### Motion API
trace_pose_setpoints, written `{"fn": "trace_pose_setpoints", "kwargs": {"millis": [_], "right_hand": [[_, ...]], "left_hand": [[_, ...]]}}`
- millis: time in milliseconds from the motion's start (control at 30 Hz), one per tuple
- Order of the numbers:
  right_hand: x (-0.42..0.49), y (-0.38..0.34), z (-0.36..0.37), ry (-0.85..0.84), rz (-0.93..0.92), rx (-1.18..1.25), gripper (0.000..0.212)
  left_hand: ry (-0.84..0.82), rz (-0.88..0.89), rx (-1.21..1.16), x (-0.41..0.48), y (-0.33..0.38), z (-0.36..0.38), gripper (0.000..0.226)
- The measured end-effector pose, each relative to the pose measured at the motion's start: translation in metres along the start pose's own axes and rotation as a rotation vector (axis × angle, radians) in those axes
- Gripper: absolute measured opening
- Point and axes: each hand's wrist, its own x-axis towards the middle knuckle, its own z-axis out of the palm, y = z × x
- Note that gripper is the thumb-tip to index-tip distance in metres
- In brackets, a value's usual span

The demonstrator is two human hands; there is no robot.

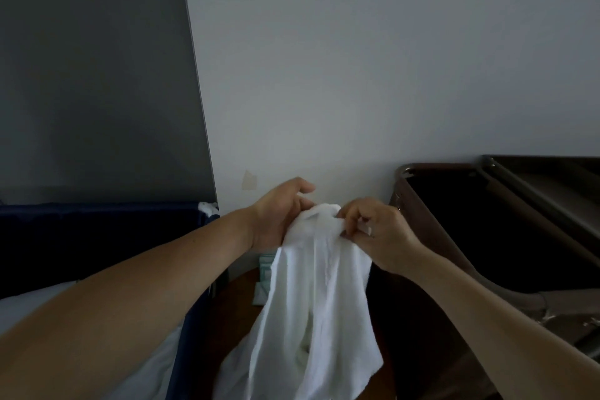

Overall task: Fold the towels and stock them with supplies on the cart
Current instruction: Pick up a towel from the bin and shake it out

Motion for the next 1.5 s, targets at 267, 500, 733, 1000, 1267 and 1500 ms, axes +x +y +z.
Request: {"fn": "trace_pose_setpoints", "kwargs": {"millis": [267, 500, 733, 1000, 1267, 1500], "right_hand": [[-0.01, 0.002, -0.004, -0.136, 0.114, 0.062, 0.043], [-0.002, 0.0, -0.005, -0.055, 0.442, 0.237, 0.024], [-0.003, 0.007, 0.003, 0.032, 0.464, 0.226, 0.015], [0.001, -0.01, -0.006, 0.064, 0.344, 0.419, 0.007], [0.008, -0.012, -0.012, -0.194, 0.295, 0.302, 0.011], [0.019, -0.036, -0.017, 0.036, 0.112, 0.143, 0.024]], "left_hand": [[0.1, 0.121, 0.209, -0.003, -0.01, 0.006, 0.016], [0.031, 0.149, 0.187, -0.007, -0.006, 0.006, 0.029], [0.044, 0.159, 0.201, -0.007, -0.008, 0.002, 0.031], [0.159, 0.174, 0.261, -0.002, -0.009, -0.001, 0.025], [-0.063, 0.234, 0.37, -0.008, 0.012, -0.003, 0.026], [0.202, 0.356, 1.07, 0.002, -0.009, -0.017, 0.024]]}}
